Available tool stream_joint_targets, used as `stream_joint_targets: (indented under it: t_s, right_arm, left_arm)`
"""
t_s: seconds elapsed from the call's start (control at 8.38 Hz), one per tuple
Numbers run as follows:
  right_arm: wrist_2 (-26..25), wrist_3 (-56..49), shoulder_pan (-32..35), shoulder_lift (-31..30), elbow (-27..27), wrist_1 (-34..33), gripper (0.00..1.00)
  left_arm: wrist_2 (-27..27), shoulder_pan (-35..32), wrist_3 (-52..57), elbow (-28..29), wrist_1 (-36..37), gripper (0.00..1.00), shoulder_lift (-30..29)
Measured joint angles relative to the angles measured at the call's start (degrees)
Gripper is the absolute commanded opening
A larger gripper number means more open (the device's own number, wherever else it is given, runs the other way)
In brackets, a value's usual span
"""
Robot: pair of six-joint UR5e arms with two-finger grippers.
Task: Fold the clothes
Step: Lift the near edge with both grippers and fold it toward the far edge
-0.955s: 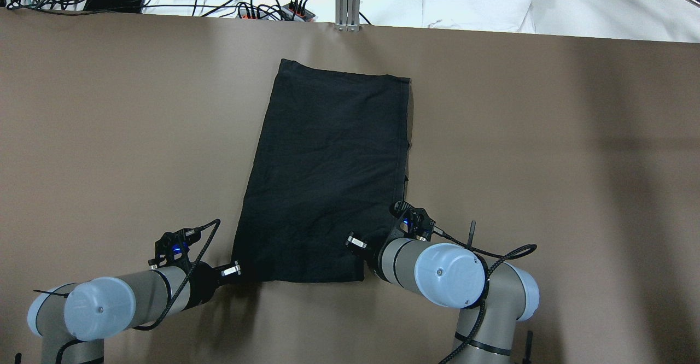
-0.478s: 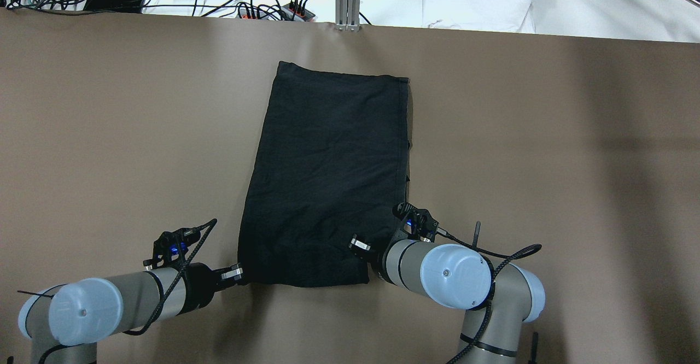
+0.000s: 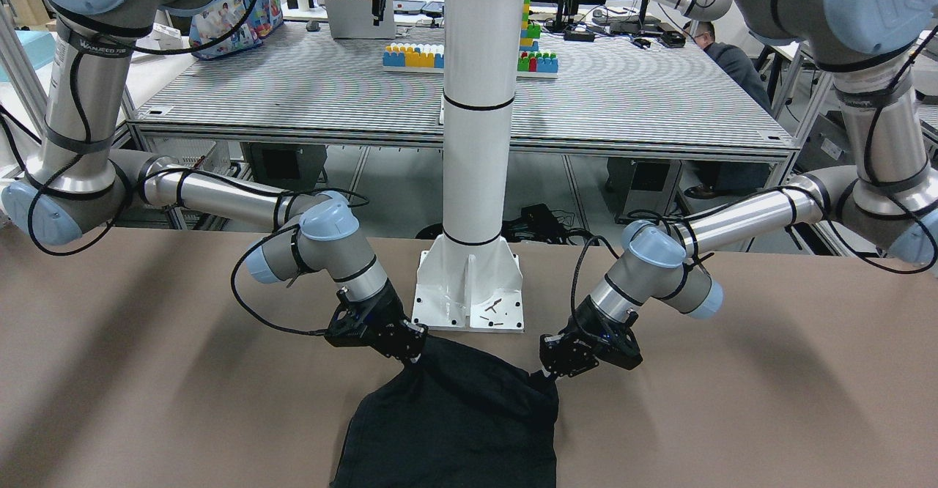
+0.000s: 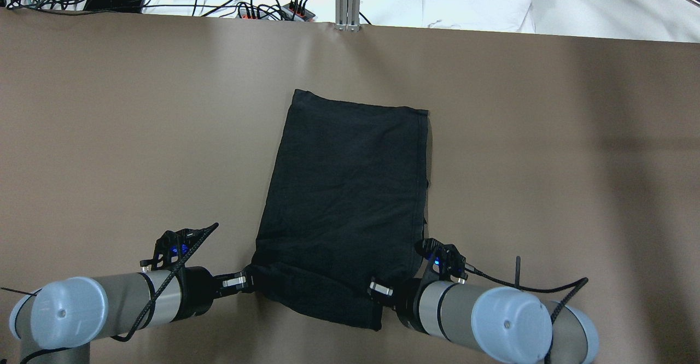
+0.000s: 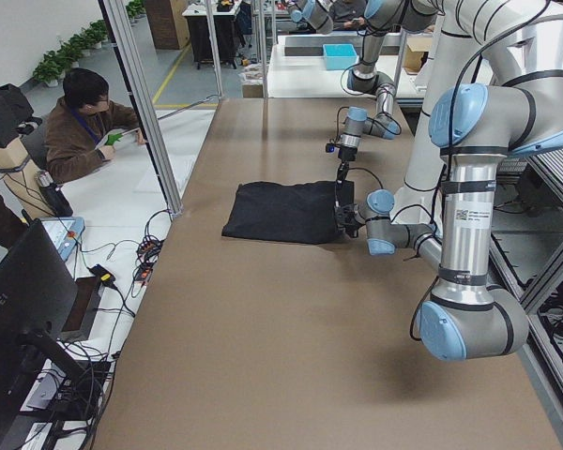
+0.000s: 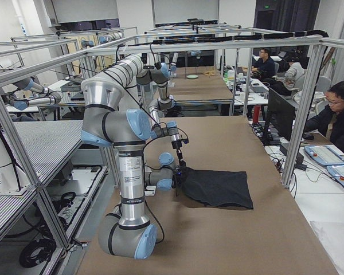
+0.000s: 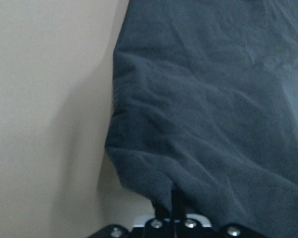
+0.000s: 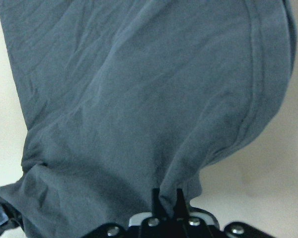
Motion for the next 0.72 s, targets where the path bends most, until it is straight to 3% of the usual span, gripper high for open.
stream_joint_targets:
  t_s: [0.36,0.72]
  right_arm:
    - [-0.88,0.53,-5.16,-2.42,3.54,-0.01,0.00]
    - [0.90,0.03,-3.04,-2.27,4.74,-0.01,0.00]
  left_arm:
    - [-0.15,2.24,0.43,-5.53,0.00,0.00,2.22]
    - [-1.53,1.78,1.22,-6.63,0.04,0.00,2.70]
